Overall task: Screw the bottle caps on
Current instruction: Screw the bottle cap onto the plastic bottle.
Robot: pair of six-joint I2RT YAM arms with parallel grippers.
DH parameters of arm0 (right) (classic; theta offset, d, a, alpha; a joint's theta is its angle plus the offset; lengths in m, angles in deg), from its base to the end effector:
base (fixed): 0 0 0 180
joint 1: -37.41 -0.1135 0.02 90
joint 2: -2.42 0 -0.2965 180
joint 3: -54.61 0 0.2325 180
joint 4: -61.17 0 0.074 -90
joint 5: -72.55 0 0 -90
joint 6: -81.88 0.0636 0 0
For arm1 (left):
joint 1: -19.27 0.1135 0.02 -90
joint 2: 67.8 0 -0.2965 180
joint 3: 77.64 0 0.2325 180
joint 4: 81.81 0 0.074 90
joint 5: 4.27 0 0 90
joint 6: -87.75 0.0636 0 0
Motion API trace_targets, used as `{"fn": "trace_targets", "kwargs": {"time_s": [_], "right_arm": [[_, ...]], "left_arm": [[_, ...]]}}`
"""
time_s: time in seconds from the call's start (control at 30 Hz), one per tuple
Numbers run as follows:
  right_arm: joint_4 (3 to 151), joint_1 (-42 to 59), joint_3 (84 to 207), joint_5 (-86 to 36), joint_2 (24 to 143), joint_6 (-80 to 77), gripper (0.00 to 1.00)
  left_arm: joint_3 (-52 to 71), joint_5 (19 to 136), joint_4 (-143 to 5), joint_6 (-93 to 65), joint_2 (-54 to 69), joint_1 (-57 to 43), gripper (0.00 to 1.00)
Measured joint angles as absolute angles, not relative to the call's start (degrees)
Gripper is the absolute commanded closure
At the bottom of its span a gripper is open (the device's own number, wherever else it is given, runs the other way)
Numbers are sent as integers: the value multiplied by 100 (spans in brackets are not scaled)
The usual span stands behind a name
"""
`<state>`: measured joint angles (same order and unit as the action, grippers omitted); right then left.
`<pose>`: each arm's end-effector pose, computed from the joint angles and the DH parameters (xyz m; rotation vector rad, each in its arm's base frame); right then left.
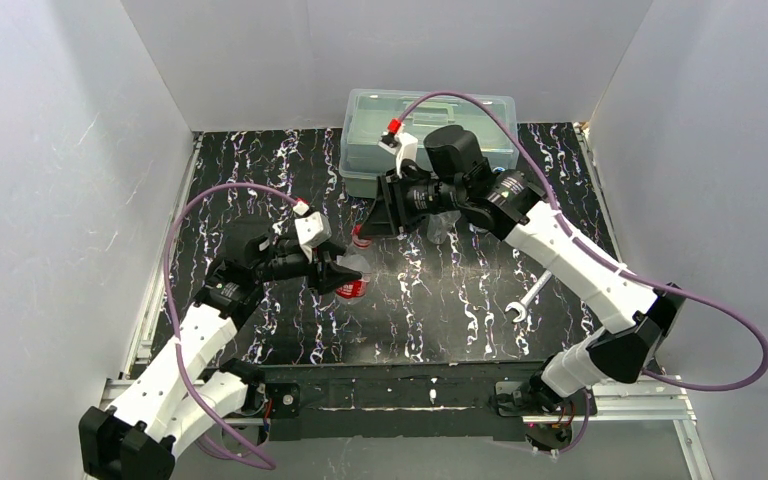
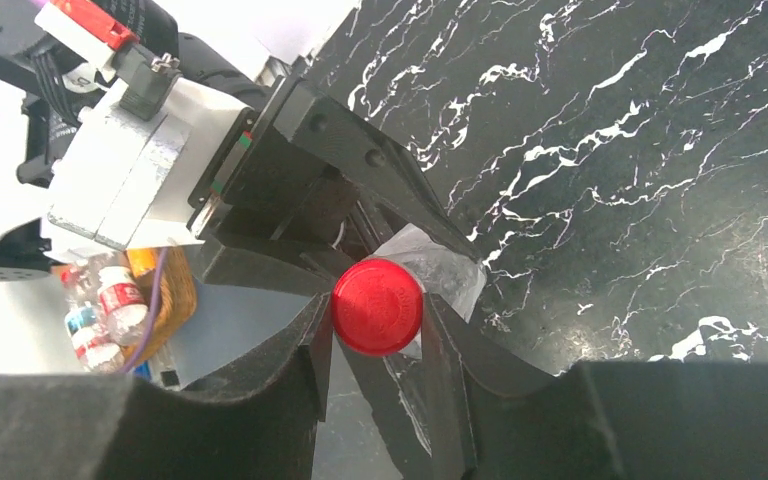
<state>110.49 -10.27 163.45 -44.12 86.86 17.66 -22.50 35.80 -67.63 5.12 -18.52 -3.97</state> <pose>0.1955 0.2571 0.4495 -0.7358 2.0719 1.2426 0.1385 -0.1124 0.3453 1.0618 1.3975 -0.9451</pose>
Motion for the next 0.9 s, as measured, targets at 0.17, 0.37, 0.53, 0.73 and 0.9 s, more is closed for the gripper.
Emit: {"fn": "trace_targets", "kwargs": {"time_s": [0.17,0.37,0.53,0.73,0.9], "right_arm": [[11438,-1224,16640,-4150,8841,1454,61],[11788,-1373,16885,-3772,8916,1202,61],[11978,-1502,16986,-3501,8916,1032,61],[12111,-1613,17073,-3315,8931,874,60],[12161,-1652,17077,-3254,8931,809,58]], "left_arm": [[-2248,3558,-6634,521,-1802,-426,100],[-2248,3564,-6573,517,-1767,-454,100],[-2243,3558,-6536,519,-1721,-498,100],[-2193,3554,-6499,539,-1621,-572,100],[-2147,3558,-6383,547,-1555,-625,100]]}}
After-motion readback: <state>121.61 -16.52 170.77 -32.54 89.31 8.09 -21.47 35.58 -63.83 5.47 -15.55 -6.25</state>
